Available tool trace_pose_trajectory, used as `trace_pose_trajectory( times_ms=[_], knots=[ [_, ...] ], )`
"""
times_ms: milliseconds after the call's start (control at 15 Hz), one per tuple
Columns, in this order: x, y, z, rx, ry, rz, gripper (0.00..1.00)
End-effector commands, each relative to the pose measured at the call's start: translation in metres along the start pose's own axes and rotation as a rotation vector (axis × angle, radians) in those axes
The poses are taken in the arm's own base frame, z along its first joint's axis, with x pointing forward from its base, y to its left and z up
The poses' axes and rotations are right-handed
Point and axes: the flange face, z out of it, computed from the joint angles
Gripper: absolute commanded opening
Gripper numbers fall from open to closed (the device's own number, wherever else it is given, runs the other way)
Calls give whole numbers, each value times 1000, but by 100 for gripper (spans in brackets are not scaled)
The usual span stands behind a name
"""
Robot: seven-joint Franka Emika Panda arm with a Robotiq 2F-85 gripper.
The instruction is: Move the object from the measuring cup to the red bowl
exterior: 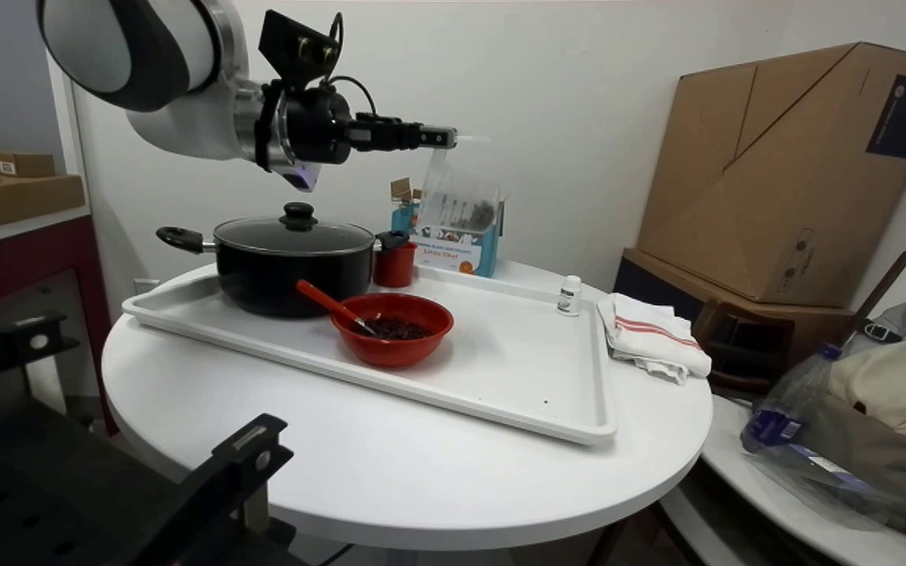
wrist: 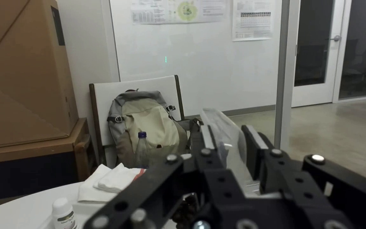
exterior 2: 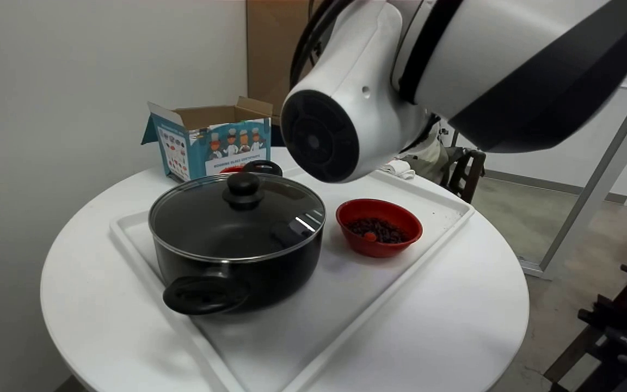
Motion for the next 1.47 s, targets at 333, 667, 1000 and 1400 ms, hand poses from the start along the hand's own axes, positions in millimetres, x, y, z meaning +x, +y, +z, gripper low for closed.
trace_pose_trajectory(
  times_ms=[333,667,1000,1400],
  knots=[
    [5,-36,-11,-153,-140,-20,13],
    [9,-44,-9,-255,-197,28,13],
    [14,-49,-7,-344,-246,80,13],
    [21,-55,-4,-442,-317,128,13]
  ],
)
